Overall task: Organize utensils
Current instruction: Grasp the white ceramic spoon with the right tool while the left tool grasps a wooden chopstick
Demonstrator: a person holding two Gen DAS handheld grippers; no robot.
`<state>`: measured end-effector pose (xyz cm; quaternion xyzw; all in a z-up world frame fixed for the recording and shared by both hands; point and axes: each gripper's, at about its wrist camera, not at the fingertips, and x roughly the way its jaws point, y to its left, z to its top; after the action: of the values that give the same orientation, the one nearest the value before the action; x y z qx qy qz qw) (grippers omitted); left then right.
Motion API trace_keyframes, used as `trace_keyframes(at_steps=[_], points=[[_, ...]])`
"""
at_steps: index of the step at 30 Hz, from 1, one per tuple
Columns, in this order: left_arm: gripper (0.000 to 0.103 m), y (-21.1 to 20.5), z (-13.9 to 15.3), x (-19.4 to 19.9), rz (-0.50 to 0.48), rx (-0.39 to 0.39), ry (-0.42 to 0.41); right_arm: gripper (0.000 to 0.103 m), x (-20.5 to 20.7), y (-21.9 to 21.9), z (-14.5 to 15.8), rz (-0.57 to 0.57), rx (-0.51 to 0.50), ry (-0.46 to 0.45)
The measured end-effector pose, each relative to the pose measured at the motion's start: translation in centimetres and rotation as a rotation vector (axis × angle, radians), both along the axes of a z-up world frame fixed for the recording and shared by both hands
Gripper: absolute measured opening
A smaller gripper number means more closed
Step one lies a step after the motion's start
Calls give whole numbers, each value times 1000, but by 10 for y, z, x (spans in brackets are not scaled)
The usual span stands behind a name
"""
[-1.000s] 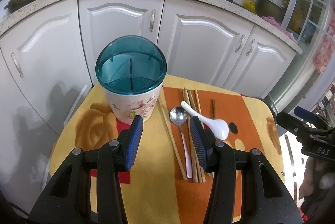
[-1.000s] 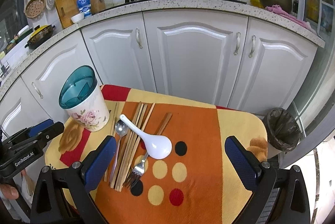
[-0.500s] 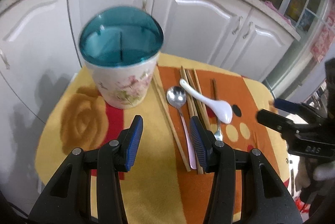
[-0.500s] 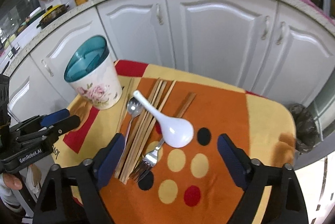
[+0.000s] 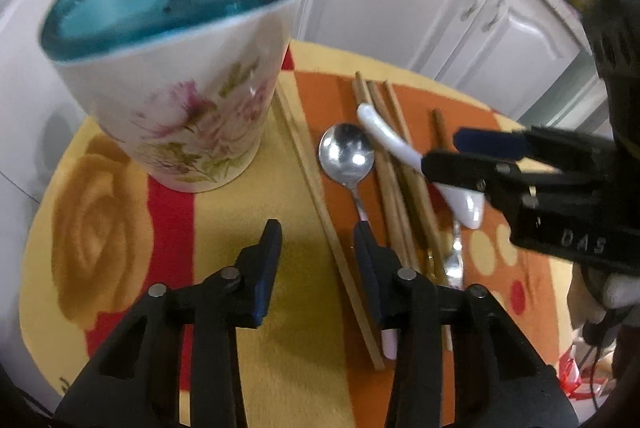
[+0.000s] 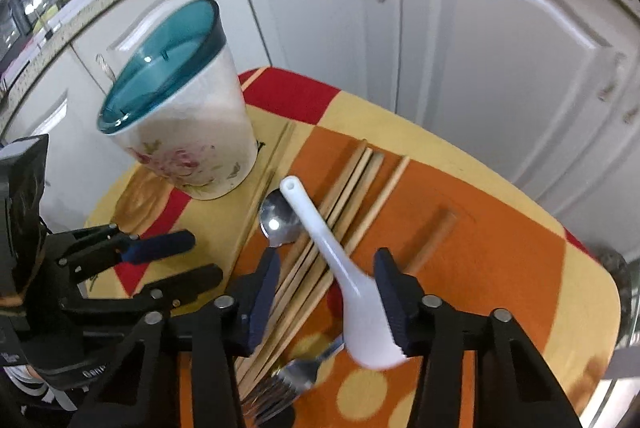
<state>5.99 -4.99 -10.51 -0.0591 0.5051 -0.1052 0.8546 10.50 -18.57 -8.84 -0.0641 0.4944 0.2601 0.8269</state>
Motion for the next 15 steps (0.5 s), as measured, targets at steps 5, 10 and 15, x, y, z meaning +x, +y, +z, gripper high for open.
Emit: trace_keyframes(at_steps=[5, 10, 15], points=[[28, -3, -12, 8, -2, -21, 16, 29, 21, 6, -20, 39, 1, 80], [9, -5, -13, 8, -30, -36, 36, 21, 29, 1, -31, 29, 38, 130], [6, 3, -11, -8, -45, -69, 48, 12, 23, -16, -20, -11, 95, 147]])
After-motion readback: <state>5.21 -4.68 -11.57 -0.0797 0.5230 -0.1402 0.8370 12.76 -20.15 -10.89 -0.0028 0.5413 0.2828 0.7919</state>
